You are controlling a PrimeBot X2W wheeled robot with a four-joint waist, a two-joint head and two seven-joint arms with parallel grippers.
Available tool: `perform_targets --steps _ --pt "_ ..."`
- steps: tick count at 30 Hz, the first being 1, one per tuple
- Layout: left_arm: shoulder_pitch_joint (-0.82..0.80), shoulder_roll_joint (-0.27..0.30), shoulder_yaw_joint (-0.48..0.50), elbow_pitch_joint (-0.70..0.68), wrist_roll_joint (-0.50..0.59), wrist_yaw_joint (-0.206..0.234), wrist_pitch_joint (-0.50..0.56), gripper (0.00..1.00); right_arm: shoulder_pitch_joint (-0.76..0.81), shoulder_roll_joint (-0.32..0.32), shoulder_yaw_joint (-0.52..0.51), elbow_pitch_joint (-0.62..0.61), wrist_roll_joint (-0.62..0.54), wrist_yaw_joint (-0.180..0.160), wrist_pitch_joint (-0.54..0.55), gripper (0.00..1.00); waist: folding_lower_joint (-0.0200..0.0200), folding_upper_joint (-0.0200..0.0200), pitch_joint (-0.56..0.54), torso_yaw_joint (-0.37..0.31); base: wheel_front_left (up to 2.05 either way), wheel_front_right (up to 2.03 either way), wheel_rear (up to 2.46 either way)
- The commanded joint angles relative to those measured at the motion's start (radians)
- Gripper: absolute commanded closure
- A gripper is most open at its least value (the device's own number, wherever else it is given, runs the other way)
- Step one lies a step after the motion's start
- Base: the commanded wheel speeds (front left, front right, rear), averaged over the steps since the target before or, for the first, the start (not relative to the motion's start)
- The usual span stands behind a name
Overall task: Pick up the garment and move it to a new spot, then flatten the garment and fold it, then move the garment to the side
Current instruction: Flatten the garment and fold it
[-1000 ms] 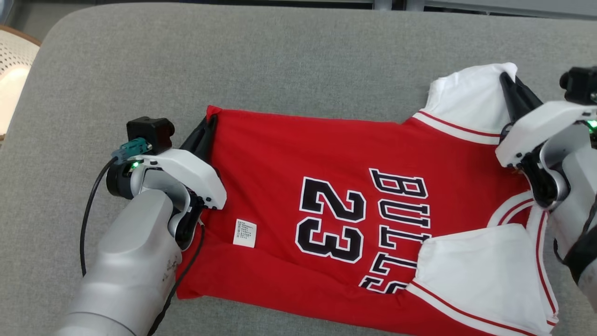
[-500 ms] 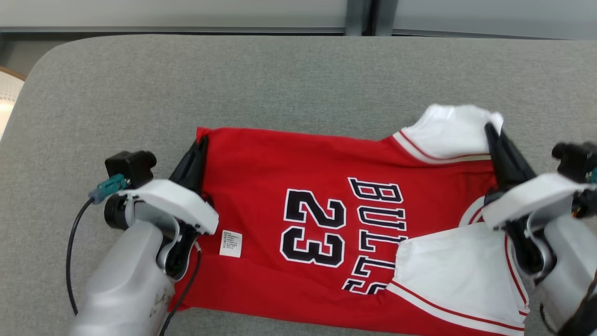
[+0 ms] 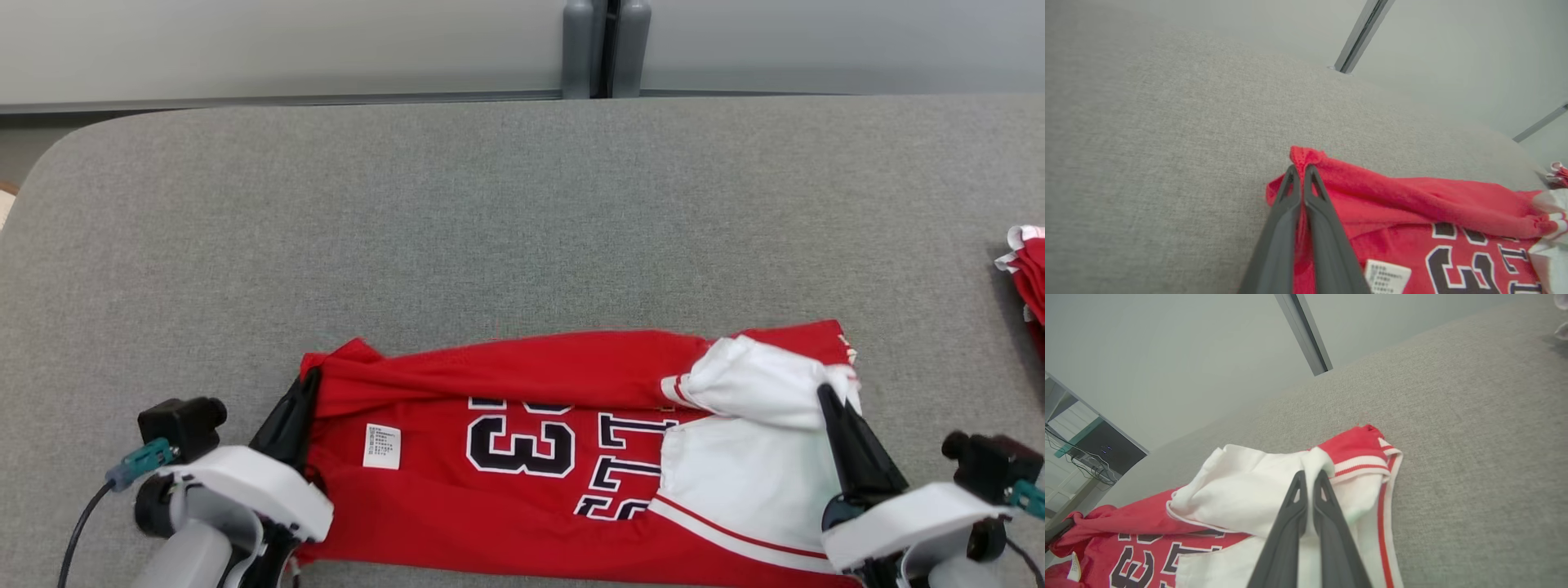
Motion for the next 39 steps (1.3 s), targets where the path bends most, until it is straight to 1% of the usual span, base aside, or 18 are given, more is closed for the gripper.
perform_targets --steps 1,4,6,7,8,9,10,11,16,17,18,21,25,30,32,34,39 --pt "0.027 0.035 -0.007 -0.032 0.031 0.027 -0.001 1.0 0.033 0.006 -0.014 -0.02 -0.01 0.0 -0.002 1.0 0.0 0.0 -0.01 -0.004 0.0 0.0 0.0" --pt "0.064 0.08 -0.025 -0.095 0.088 0.074 -0.005 1.0 0.088 0.017 -0.04 -0.053 -0.027 0.0 0.012 1.0 0.0 0.0 -0.02 -0.007 0.0 0.0 0.0" --pt "0.086 0.096 -0.033 -0.126 0.114 0.101 -0.009 1.0 0.121 0.023 -0.053 -0.065 -0.047 0.0 0.029 1.0 0.0 0.0 -0.026 -0.009 0.0 0.0 0.0" --pt "0.099 0.106 -0.043 -0.135 0.127 0.112 -0.005 1.0 0.14 0.027 -0.057 -0.068 -0.059 0.0 0.041 0.8 0.0 0.0 -0.031 -0.011 0.0 0.0 0.0" --pt "0.099 0.106 -0.043 -0.135 0.127 0.112 -0.005 1.0 0.14 0.027 -0.057 -0.068 -0.059 0.0 0.041 0.8 0.0 0.0 -0.031 -0.011 0.0 0.0 0.0" --pt "0.112 0.107 -0.049 -0.144 0.132 0.123 -0.002 0.72 0.156 0.034 -0.062 -0.074 -0.072 0.0 0.048 0.52 0.0 0.0 -0.034 -0.012 0.0 0.0 0.0" --pt "0.122 0.11 -0.052 -0.148 0.144 0.137 -0.005 0.25 0.172 0.039 -0.065 -0.077 -0.089 0.0 0.059 0.05 0.0 0.0 -0.039 -0.014 0.0 0.0 0.0" --pt "0.135 0.112 -0.055 -0.153 0.15 0.148 -0.01 0.0 0.19 0.043 -0.067 -0.081 -0.107 0.0 0.068 0.0 0.0 0.0 -0.044 -0.016 0.0 0.0 0.0" --pt "0.215 0.114 -0.036 -0.203 0.185 0.216 -0.049 0.0 0.267 0.071 -0.111 -0.14 -0.21 0.0 0.059 0.0 0.0 0.0 -0.063 -0.026 0.0 0.0 0.0" --pt "0.23 0.116 -0.025 -0.218 0.196 0.233 -0.057 0.0 0.278 0.075 -0.123 -0.161 -0.237 0.0 0.054 0.0 0.0 0.0 -0.066 -0.027 0.0 0.0 0.0" --pt "0.262 0.109 0.0 -0.26 0.211 0.258 -0.066 0.0 0.299 0.086 -0.155 -0.209 -0.279 0.0 0.045 0.0 0.0 0.0 -0.073 -0.028 0.0 0.0 0.0" --pt "0.292 0.1 0.046 -0.333 0.253 0.289 -0.071 0.0 0.315 0.096 -0.2 -0.283 -0.339 0.0 0.044 0.0 0.0 0.0 -0.083 -0.028 0.0 0.0 0.0" --pt "0.332 0.075 0.106 -0.429 0.327 0.307 -0.072 0.0 0.316 0.108 -0.258 -0.373 -0.41 0.0 0.068 0.0 0.0 0.0 -0.105 -0.027 0.0 0.0 0.0" --pt "0.368 0.055 0.138 -0.505 0.407 0.316 -0.072 0.0 0.304 0.113 -0.308 -0.442 -0.469 0.0 0.124 0.0 0.0 0.0 -0.141 -0.033 0.0 0.0 0.0" --pt "0.387 0.049 0.135 -0.514 0.423 0.325 -0.072 0.0 0.308 0.112 -0.315 -0.461 -0.482 0.0 0.143 0.0 0.0 0.0 -0.157 -0.034 0.0 0.0 0.0" --pt "0.398 0.059 0.128 -0.511 0.44 0.333 -0.072 0.0 0.32 0.11 -0.321 -0.475 -0.485 0.0 0.159 0.0 0.0 0.0 -0.173 -0.034 0.0 0.0 0.0" --pt "0.435 0.075 0.119 -0.506 0.424 0.329 -0.031 0.0 0.351 0.119 -0.327 -0.512 -0.492 0.0 0.188 0.0 0.0 0.0 -0.2 -0.035 0.0 0.0 0.0"
